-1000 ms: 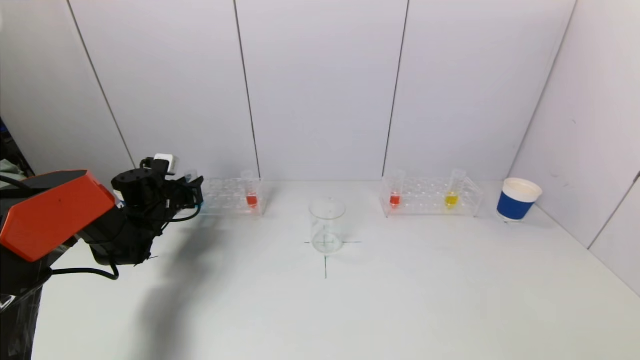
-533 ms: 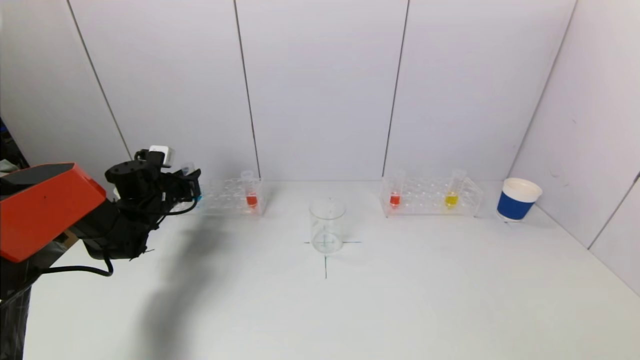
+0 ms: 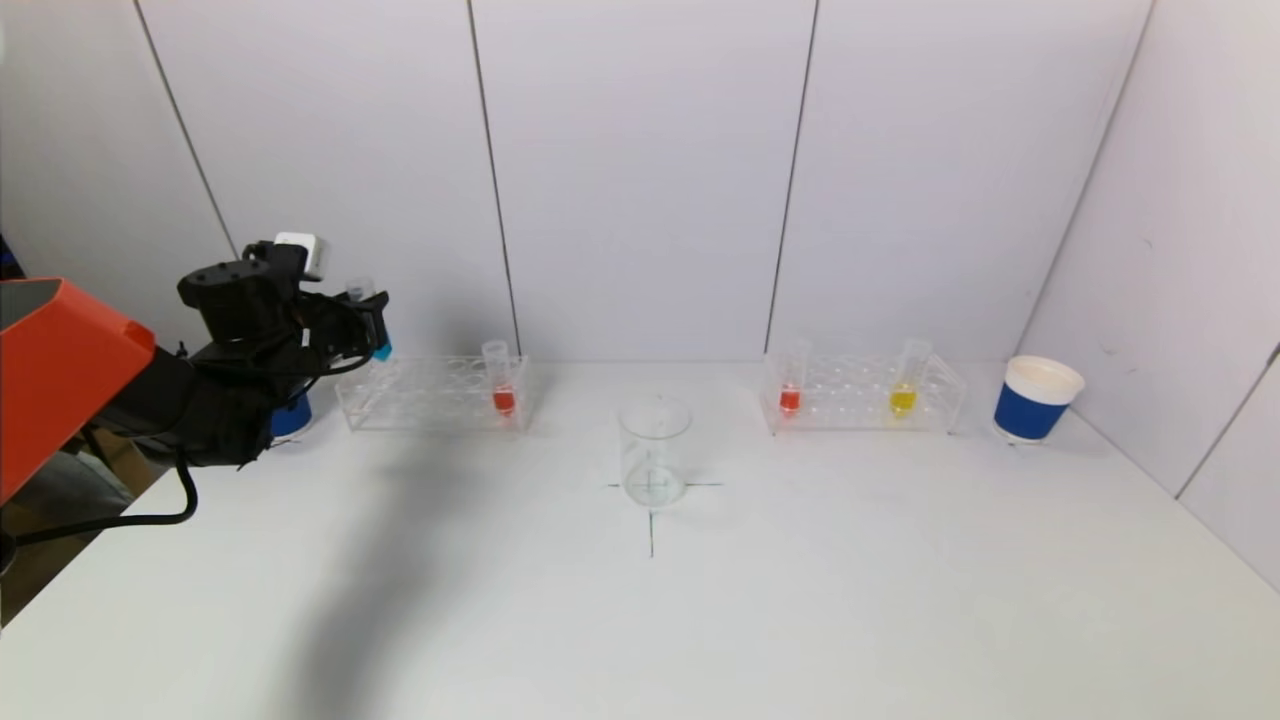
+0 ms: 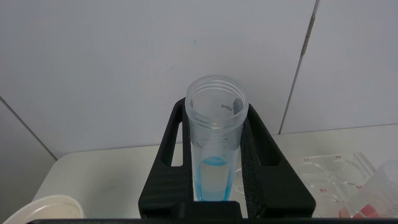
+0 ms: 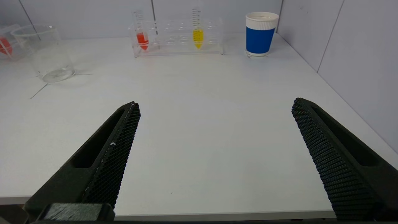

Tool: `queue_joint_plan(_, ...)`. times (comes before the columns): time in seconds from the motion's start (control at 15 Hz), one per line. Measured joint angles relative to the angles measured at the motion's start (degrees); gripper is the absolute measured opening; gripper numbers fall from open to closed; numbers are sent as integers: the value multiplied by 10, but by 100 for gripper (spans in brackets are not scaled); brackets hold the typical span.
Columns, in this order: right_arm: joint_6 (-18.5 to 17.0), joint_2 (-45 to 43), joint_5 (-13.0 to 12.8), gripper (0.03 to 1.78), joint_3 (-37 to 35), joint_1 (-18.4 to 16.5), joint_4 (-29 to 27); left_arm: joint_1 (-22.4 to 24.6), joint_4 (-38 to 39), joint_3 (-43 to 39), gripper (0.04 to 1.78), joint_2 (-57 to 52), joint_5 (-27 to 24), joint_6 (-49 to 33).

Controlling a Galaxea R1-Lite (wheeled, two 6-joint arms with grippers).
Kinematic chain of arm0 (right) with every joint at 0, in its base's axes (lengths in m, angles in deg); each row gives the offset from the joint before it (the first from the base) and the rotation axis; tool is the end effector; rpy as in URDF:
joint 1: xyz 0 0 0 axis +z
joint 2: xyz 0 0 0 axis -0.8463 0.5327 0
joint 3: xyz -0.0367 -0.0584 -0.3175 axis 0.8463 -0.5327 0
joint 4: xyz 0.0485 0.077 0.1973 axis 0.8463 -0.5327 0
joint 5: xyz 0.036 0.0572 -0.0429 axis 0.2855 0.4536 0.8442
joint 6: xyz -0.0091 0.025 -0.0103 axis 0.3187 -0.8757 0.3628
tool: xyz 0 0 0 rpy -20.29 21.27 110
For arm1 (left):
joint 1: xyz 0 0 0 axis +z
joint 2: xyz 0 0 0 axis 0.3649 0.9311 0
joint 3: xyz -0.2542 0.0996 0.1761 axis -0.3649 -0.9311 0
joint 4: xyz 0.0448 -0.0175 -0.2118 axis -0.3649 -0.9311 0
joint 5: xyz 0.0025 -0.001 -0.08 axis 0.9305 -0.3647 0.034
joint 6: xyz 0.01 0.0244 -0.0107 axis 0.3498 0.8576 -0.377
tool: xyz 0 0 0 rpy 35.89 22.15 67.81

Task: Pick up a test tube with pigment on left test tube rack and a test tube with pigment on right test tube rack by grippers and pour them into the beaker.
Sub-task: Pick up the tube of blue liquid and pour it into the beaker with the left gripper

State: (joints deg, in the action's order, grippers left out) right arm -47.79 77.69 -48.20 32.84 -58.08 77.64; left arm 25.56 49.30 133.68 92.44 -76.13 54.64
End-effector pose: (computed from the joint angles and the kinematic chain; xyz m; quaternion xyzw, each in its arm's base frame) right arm -0.0127 -0.0004 0.0762 0.0214 -0.0035 -0.0092 0.9997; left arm 0.4705 0.0301 0.1424 0.0253 -0.0223 -0.0355 0.9988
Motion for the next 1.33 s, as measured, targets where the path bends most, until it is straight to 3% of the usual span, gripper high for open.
queue_joint_plan(0.33, 0, 0, 0, 177, 0, 0, 0, -23, -121, 101, 45, -36, 2, 1)
queue_joint_plan(0.93, 0, 0, 0, 177, 0, 0, 0, -101, -356, 356, 45, -10, 9, 20)
queue_joint_plan(1.13, 0, 0, 0, 177, 0, 0, 0, -133, -400, 427, 45, 22, -18, 52)
queue_joint_plan(1.33, 0, 0, 0, 177, 0, 0, 0, -158, -404, 440, 45, 42, -62, 89)
